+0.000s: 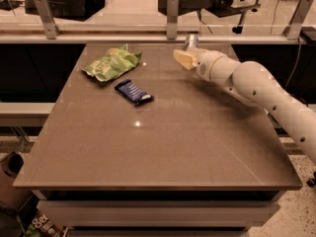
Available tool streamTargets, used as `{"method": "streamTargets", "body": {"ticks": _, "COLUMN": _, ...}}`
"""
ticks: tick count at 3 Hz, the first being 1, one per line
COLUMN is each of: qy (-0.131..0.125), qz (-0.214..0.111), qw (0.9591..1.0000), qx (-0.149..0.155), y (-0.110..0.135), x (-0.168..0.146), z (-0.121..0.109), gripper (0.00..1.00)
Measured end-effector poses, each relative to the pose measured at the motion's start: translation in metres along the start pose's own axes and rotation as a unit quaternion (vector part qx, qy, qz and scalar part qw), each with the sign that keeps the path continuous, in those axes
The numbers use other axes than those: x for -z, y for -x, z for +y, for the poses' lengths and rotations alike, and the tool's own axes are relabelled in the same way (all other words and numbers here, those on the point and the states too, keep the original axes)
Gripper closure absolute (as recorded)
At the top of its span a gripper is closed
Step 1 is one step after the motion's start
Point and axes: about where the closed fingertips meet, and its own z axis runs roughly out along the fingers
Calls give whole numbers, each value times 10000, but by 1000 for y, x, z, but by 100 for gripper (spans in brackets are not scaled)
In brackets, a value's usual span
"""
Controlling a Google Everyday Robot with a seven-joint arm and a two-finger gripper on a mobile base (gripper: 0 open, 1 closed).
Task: Place redbull can upright
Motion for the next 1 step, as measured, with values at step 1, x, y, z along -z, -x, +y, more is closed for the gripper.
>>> {"method": "streamTargets", "body": {"ticks": 1, "qy": 16, "qz": 2, "qw": 10000, "qx": -1, "y": 0, "x": -1, "z": 2, "gripper": 0}}
